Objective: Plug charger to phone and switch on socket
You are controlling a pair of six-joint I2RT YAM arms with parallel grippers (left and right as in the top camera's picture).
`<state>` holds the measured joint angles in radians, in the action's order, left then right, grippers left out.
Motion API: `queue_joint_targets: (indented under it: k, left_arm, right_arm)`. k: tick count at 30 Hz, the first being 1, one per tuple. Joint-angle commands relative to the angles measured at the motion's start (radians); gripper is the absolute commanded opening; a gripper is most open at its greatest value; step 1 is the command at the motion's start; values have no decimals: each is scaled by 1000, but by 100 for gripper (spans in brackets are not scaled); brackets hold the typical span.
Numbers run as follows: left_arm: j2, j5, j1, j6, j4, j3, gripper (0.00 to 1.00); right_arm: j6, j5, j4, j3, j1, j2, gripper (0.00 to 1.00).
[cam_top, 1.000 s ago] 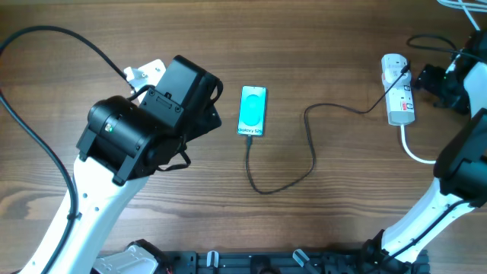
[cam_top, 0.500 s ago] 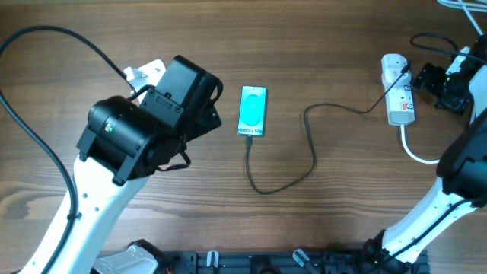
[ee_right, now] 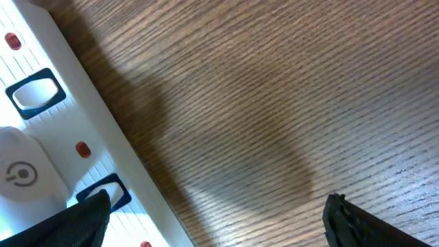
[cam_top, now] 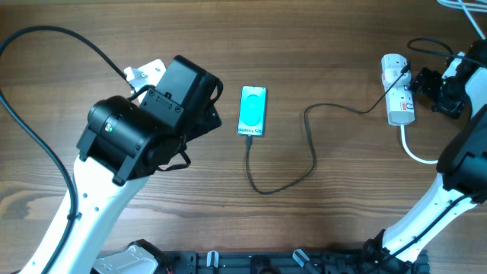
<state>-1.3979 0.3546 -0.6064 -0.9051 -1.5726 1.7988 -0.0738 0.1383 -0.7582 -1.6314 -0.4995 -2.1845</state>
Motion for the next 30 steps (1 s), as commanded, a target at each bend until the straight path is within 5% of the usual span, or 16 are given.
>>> queue_joint_targets:
  k: [1, 30]
  left_arm:
    - [-3, 21, 6, -19, -3, 0, 100]
    - [-3, 21, 6, -19, -3, 0, 100]
  right_arm:
    - [-8, 24, 13, 14, 10, -35, 100]
    - [-62, 100, -51, 16, 16, -31, 100]
